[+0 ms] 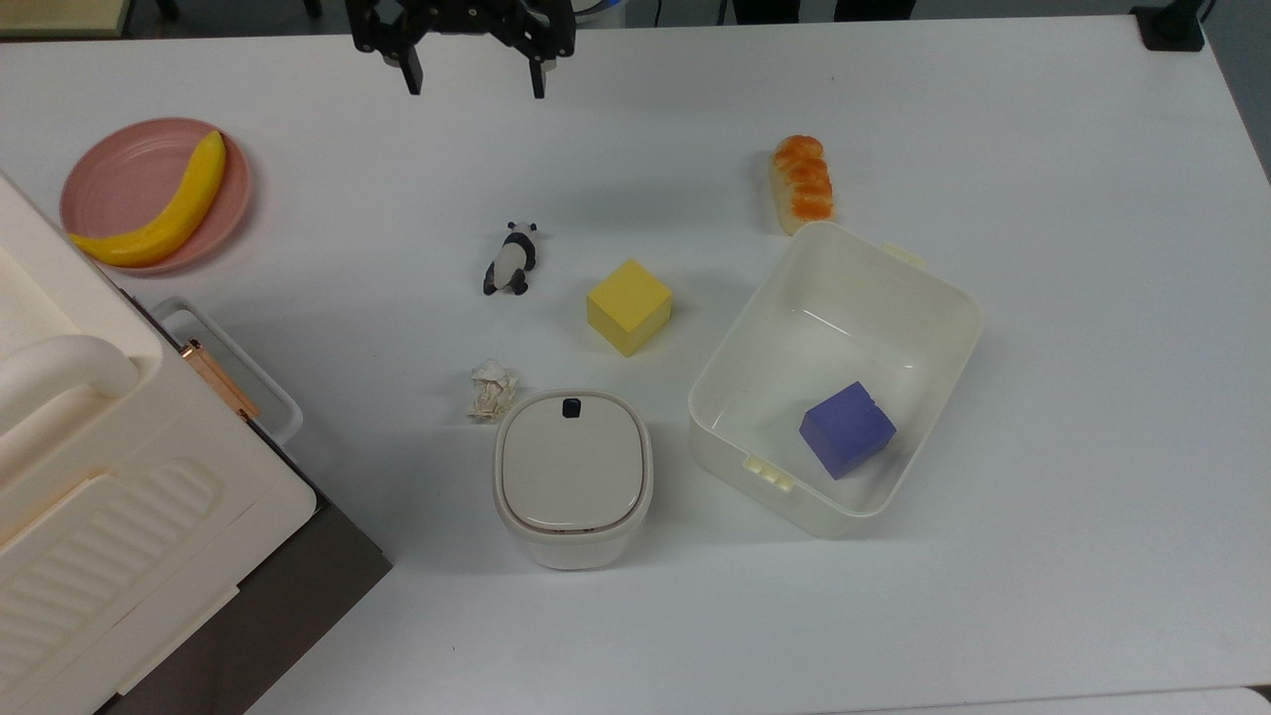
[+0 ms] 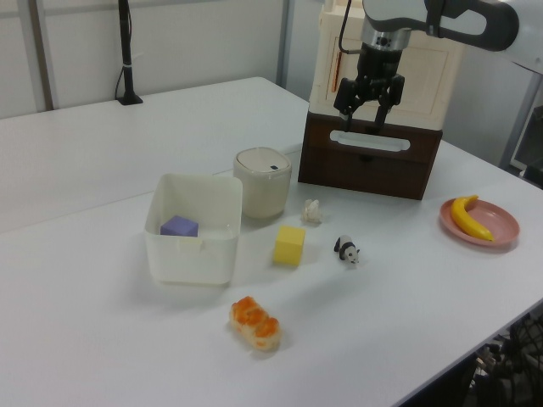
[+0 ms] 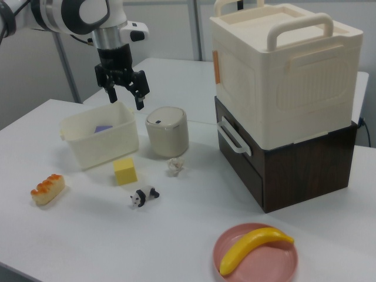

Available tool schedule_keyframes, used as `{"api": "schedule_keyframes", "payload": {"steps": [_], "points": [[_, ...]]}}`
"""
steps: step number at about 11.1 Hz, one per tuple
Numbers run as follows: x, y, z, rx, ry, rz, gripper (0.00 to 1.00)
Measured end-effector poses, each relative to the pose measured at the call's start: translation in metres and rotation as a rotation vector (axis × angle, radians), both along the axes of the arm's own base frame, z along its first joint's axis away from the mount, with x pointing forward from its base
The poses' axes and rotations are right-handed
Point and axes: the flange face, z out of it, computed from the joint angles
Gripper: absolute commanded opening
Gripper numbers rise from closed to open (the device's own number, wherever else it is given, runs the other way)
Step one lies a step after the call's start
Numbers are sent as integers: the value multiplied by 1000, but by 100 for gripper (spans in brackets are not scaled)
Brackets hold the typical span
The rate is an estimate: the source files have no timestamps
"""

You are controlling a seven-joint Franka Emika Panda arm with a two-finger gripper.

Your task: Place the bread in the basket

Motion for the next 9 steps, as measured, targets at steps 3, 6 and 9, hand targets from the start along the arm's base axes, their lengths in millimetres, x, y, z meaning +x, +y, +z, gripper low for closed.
{"api": "schedule_keyframes", "payload": {"steps": [3, 6, 9], "points": [[0, 4, -8, 9, 15, 6, 100], [0, 7, -16, 10, 32, 11, 100], [0, 8, -16, 11, 34, 12, 100]]}}
